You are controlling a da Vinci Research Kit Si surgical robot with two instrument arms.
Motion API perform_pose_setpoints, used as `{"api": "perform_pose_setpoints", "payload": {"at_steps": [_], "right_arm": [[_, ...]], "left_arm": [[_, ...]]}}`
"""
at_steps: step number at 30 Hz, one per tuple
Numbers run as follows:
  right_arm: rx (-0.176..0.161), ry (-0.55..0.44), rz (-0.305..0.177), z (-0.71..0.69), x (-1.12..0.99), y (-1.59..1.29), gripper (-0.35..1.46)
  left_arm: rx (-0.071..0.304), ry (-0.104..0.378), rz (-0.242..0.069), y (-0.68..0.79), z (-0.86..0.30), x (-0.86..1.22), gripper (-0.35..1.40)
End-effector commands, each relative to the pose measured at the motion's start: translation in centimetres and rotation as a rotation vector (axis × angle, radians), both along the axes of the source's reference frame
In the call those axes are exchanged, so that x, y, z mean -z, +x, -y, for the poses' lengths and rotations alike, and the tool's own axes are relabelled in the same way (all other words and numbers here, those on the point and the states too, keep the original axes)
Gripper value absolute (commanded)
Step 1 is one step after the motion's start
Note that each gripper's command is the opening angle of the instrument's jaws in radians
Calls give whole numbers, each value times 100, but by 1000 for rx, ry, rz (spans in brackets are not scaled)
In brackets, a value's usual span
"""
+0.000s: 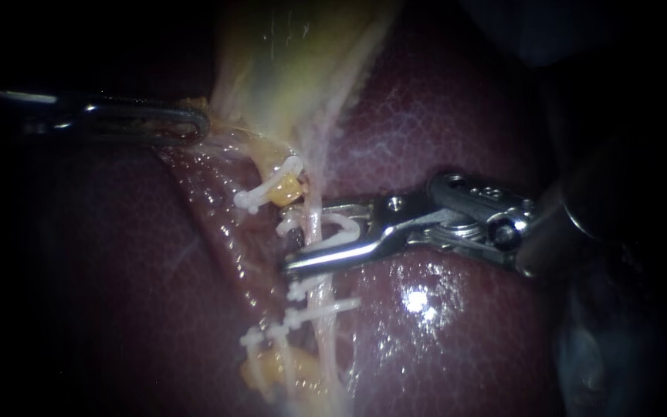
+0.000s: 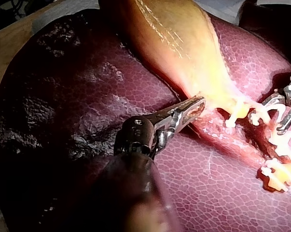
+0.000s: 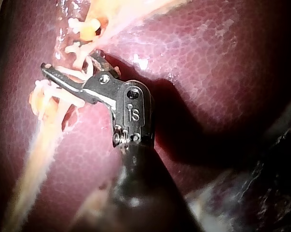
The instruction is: Clipping third clip right tube
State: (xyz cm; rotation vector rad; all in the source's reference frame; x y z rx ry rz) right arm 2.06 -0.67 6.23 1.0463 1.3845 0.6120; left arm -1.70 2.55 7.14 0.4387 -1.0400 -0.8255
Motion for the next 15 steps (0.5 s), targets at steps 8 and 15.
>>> {"api": "perform_pose_setpoints", "payload": {"at_steps": [8,15], "right_arm": [[-25,120,-33,-8,12,4,47],[-21,152,-17,-11,6,8,36]], "left_arm": [[1,1,-1,0,0,0,-35],[1,1,-1,0,0,-1,-35]]}}
